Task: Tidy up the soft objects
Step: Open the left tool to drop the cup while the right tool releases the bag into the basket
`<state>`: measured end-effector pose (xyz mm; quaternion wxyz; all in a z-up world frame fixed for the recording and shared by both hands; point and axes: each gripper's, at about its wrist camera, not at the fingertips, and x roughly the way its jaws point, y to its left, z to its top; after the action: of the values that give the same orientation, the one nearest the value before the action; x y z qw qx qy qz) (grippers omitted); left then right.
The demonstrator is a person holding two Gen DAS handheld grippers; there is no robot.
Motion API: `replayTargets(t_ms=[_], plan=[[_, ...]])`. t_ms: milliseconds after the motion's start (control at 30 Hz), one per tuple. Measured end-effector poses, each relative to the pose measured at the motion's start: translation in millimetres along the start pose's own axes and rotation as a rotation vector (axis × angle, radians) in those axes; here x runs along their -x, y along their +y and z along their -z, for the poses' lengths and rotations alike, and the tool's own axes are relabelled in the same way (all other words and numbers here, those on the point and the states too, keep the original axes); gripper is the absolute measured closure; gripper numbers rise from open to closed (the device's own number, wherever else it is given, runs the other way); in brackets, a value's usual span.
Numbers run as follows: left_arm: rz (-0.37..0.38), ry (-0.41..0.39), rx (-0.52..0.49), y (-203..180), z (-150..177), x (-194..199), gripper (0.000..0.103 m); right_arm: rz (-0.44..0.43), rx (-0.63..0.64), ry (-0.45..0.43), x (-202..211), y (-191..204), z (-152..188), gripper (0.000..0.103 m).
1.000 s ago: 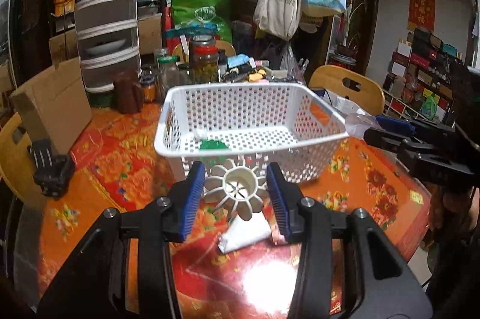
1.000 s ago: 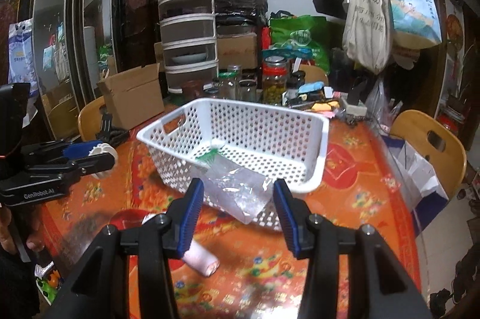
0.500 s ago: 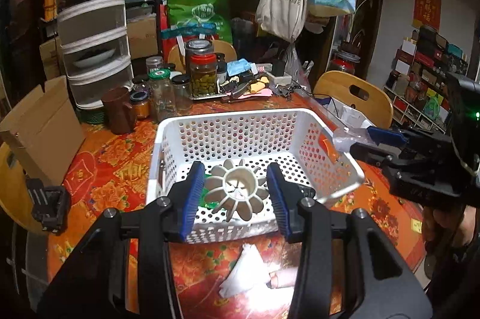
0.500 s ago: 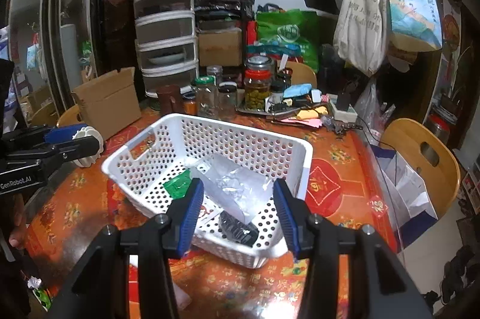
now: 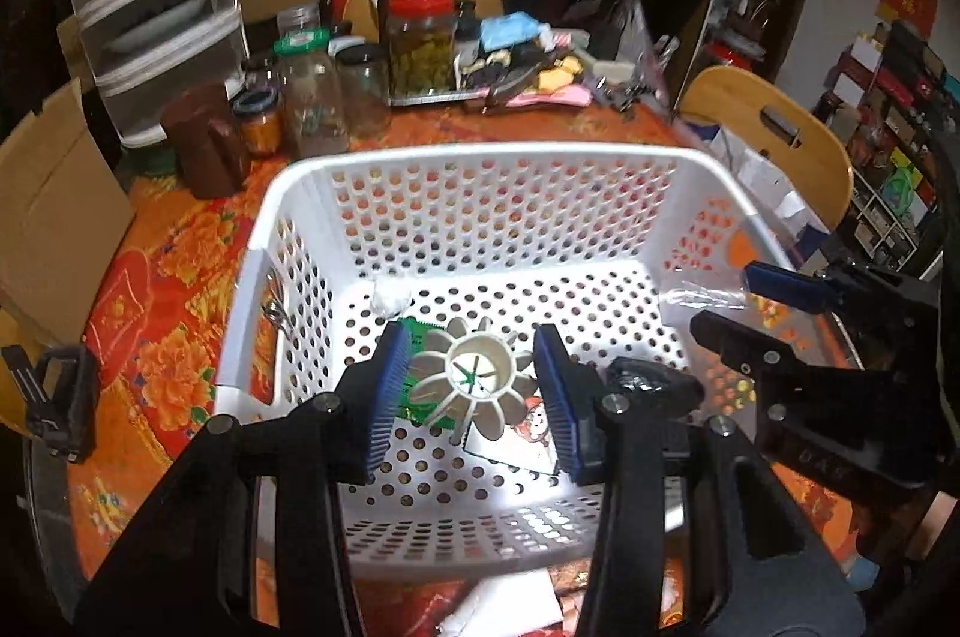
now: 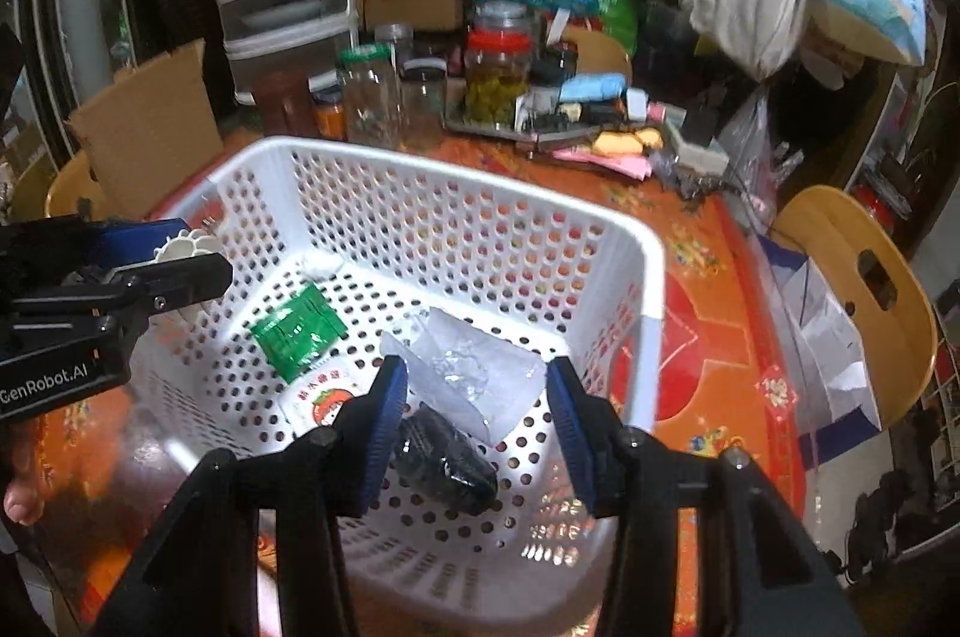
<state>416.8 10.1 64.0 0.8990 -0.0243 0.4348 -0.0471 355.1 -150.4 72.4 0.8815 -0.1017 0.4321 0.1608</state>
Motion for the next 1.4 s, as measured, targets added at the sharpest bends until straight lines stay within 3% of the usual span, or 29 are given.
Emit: replayTargets(t_ms=[167, 800, 933, 1000, 1067, 1100, 1233, 1400], plan=[[0.0, 0.033, 0.006, 4.9, 4.2, -18.9, 0.063, 0.019, 0.026, 0.057, -24.6, 8.8, -1.2, 0.055], [0.037, 0.094, 0.044, 21.5, 9.5, -49.6, 0.062, 0.038, 0.069, 0.121, -54.1, 22.5, -10.3, 0.055], [0.056, 0.071, 0.051, 23.0, 9.7, -42.4, 0.04, 0.029, 0.064, 0.108, -51.6, 22.9, -9.9, 0.054], [0.071, 0.057, 0.047, 21.3, 9.4, -36.6, 0.036, 0.025, 0.06, 0.098, -48.2, 22.1, -9.6, 0.042], [0.056, 0.031, 0.036, 18.5, 8.7, -27.8, 0.022, 0.022, 0.061, 0.081, -41.8, 23.2, -8.5, 0.033], [0.055, 0.01, 0.03, 17.4, 8.8, -21.2, 0.019, 0.019, 0.061, 0.075, -38.8, 23.5, -8.1, 0.027], [0.084, -0.039, 0.023, 15.4, 8.8, 3.5, 0.015, 0.003, 0.059, 0.032, -22.0, 22.6, -6.2, 0.018], [0.045, -0.095, 0.006, 15.7, 8.9, 34.9, 0.01, -0.003, 0.053, -0.019, 0.2, 21.2, -1.2, 0.002]])
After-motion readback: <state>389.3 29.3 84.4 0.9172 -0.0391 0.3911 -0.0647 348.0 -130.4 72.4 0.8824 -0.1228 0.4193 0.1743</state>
